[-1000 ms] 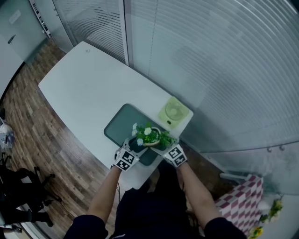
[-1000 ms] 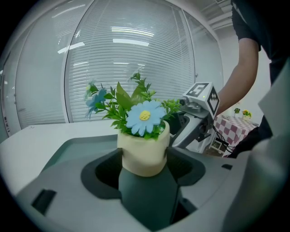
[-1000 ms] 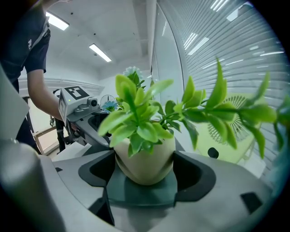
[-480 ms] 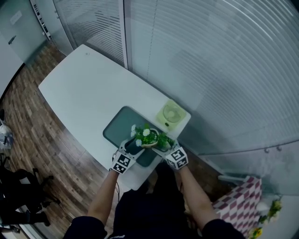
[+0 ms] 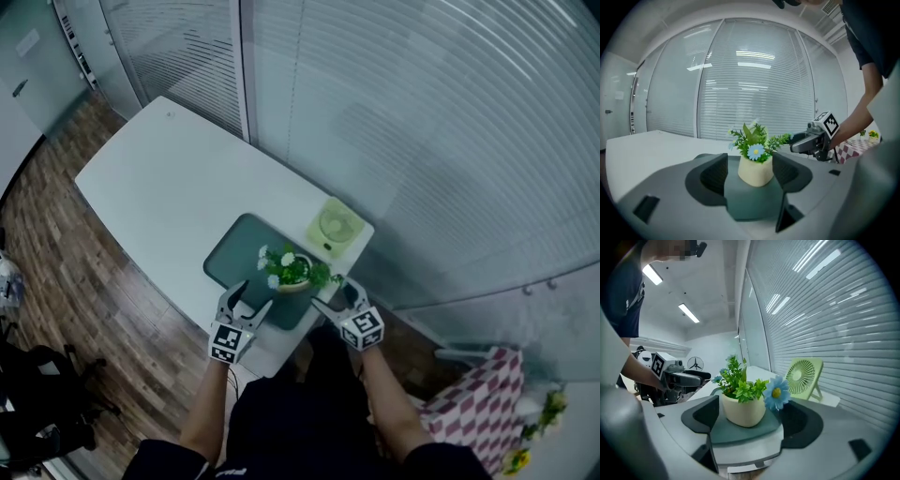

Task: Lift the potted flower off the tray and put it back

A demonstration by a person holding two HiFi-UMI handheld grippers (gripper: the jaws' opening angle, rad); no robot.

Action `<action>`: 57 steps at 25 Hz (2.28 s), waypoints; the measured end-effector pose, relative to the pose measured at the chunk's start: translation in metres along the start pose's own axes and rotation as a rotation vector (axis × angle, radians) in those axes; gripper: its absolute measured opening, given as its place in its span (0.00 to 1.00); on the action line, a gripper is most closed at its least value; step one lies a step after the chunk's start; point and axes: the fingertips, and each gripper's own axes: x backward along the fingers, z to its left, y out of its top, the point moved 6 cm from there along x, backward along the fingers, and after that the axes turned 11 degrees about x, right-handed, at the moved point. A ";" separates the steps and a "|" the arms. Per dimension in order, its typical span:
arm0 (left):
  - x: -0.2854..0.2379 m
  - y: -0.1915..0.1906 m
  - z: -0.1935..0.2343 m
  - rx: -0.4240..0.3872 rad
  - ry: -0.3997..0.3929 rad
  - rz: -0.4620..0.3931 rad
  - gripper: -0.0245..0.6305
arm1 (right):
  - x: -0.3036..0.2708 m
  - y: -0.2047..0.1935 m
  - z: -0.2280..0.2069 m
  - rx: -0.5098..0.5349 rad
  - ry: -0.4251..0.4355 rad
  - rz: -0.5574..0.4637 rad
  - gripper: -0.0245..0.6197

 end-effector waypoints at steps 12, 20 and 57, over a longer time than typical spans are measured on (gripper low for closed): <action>0.035 0.017 -0.012 0.017 0.032 -0.089 0.47 | 0.046 0.022 0.011 0.006 -0.123 -0.096 0.61; 0.060 0.041 -0.030 0.005 0.031 -0.154 0.47 | 0.071 0.048 0.031 0.040 -0.168 -0.169 0.61; 0.084 0.081 -0.062 -0.034 -0.041 -0.260 0.05 | 0.099 0.117 0.063 0.117 -0.172 -0.228 0.04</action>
